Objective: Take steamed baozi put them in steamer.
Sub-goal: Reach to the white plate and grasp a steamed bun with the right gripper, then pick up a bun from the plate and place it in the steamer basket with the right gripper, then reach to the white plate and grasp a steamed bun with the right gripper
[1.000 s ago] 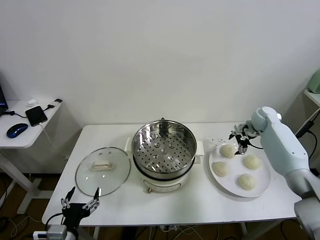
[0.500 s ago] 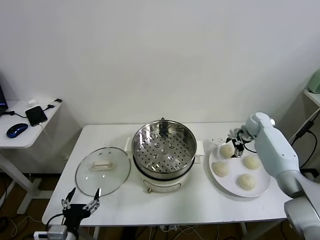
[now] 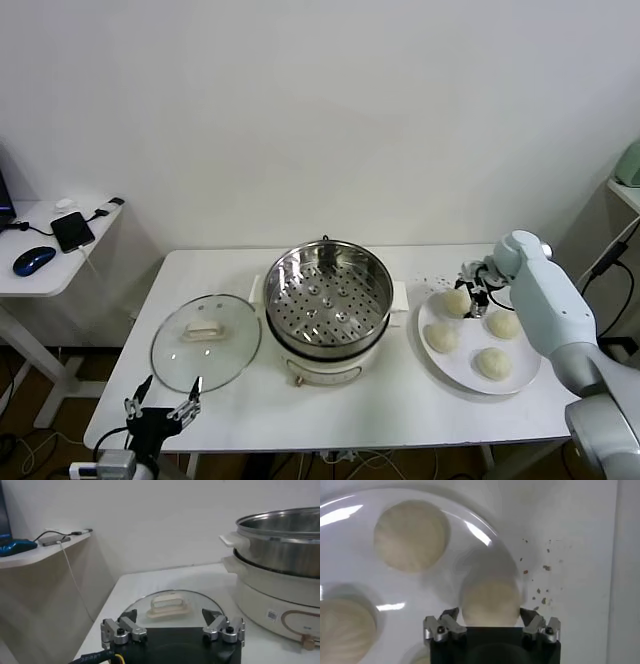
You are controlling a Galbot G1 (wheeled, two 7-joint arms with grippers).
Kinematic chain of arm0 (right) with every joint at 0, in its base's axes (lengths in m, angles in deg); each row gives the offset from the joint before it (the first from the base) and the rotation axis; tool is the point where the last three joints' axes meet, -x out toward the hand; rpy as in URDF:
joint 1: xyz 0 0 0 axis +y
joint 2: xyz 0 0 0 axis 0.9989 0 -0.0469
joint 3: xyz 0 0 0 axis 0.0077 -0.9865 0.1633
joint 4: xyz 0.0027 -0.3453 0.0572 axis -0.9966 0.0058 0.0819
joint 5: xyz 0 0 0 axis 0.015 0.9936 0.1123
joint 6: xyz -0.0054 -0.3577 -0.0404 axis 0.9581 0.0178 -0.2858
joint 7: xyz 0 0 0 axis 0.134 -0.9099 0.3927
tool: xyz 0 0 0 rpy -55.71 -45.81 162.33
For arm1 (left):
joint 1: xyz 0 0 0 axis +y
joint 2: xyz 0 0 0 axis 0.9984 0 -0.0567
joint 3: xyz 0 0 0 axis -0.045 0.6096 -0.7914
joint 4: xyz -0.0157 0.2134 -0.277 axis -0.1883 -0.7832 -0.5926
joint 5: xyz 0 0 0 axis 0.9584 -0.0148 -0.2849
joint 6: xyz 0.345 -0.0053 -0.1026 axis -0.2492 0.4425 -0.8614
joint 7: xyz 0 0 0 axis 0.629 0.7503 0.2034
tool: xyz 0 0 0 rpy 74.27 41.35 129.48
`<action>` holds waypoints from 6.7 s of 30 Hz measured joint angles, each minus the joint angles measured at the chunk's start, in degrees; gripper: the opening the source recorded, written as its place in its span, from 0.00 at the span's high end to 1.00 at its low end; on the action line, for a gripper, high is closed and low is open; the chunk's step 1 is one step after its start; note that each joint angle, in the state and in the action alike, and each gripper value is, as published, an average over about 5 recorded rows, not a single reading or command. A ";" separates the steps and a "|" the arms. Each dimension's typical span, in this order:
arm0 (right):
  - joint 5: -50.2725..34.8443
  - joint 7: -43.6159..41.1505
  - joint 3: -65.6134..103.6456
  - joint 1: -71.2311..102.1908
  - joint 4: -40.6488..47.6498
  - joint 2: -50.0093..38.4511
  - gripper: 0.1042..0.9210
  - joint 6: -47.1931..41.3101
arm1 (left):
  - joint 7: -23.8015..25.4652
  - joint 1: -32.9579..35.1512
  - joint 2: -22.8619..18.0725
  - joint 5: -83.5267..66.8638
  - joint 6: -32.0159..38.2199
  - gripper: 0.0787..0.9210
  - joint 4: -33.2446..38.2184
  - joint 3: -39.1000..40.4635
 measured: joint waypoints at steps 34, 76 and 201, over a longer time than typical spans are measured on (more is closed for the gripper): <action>-36.62 -14.72 -30.71 -30.00 0.30 7.77 0.45 1.32 | -1.58 -3.12 -0.53 1.23 0.66 0.12 -0.67 1.85; -27.95 -1.14 -53.64 -28.11 2.79 22.43 0.45 34.35 | -2.59 -2.84 -2.07 1.85 1.59 0.12 -0.36 2.85; -38.03 -2.89 -37.74 -2.89 -25.88 -15.79 0.48 -27.61 | -1.29 -3.96 -1.22 0.95 -0.19 0.12 -3.44 1.99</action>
